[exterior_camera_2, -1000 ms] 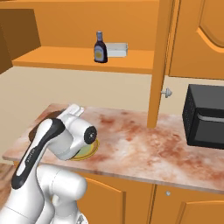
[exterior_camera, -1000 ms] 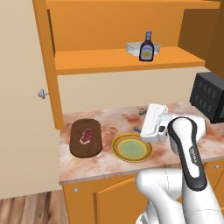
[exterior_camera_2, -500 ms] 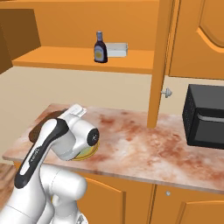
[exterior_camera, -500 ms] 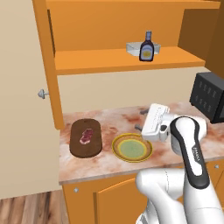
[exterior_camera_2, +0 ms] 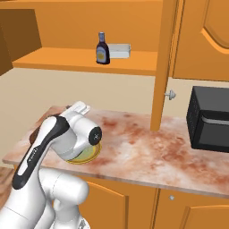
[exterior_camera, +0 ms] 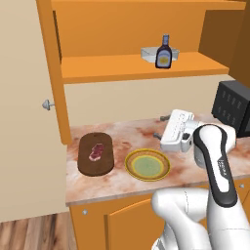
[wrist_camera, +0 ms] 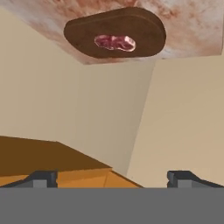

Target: Pick the steak from the plate and place it on the cutting board. Then pick the condiment bottle from the cabinet and place it next to the cutting board.

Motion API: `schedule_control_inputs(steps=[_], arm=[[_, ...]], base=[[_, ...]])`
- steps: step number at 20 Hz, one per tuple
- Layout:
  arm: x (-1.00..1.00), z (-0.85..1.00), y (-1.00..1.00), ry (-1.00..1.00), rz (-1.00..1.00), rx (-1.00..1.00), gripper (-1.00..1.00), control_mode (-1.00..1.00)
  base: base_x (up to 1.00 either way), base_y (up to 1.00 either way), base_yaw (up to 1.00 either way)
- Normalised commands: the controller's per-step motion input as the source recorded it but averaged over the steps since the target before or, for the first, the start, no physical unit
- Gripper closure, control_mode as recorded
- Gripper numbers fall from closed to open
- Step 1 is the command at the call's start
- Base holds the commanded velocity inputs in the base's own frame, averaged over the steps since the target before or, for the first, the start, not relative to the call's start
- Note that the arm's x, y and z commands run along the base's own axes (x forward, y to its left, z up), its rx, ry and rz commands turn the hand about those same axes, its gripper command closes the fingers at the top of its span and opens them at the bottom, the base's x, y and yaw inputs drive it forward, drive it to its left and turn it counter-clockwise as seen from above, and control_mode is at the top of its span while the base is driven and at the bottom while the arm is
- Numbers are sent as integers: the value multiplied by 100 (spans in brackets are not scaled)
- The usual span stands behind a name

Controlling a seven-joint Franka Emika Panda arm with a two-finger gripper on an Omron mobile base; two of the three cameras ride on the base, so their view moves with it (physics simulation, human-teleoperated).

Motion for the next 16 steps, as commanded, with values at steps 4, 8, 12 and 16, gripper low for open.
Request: schedule_control_inputs(steps=[4,8,12,16], arm=[[-1,33,-7,0,-3,2,-100,-100],[0,32,-8,0,-4,5,-100,-100],[0,33,-9,0,-4,6,-100,-100],[0,32,-7,0,-4,6,-100,-100]], base=[[0,0,0],[0,0,0],[0,0,0],[0,0,0]])
